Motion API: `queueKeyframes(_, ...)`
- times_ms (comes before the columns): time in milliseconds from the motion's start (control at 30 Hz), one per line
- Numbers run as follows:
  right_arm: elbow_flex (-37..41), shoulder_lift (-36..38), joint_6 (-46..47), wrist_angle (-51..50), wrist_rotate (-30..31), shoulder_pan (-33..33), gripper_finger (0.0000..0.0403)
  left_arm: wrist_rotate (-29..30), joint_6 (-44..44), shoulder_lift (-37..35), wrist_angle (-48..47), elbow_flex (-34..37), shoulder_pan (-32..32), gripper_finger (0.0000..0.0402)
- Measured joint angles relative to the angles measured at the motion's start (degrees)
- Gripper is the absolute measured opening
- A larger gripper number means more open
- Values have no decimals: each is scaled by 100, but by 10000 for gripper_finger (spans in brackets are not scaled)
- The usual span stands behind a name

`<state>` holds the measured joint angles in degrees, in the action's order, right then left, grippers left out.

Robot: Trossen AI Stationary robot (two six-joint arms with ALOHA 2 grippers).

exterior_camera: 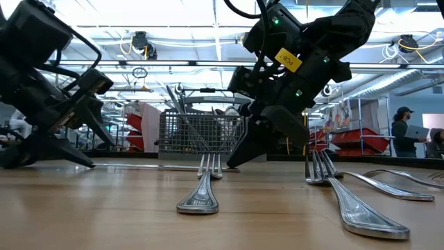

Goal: Sort silverware
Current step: Put the silver knife into the gray utensil holder

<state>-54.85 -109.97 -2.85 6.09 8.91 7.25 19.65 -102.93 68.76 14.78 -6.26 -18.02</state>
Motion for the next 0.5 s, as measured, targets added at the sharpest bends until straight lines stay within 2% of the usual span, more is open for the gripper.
queueKeyframes(367, 0, 0, 0, 2, 1, 0, 0, -96, 104, 241, -29, -142, 2, 208)
queueKeyframes(500, 0, 0, 0, 0, 2, 0, 0, -83, 169, 252, 45, -144, 2, 186)
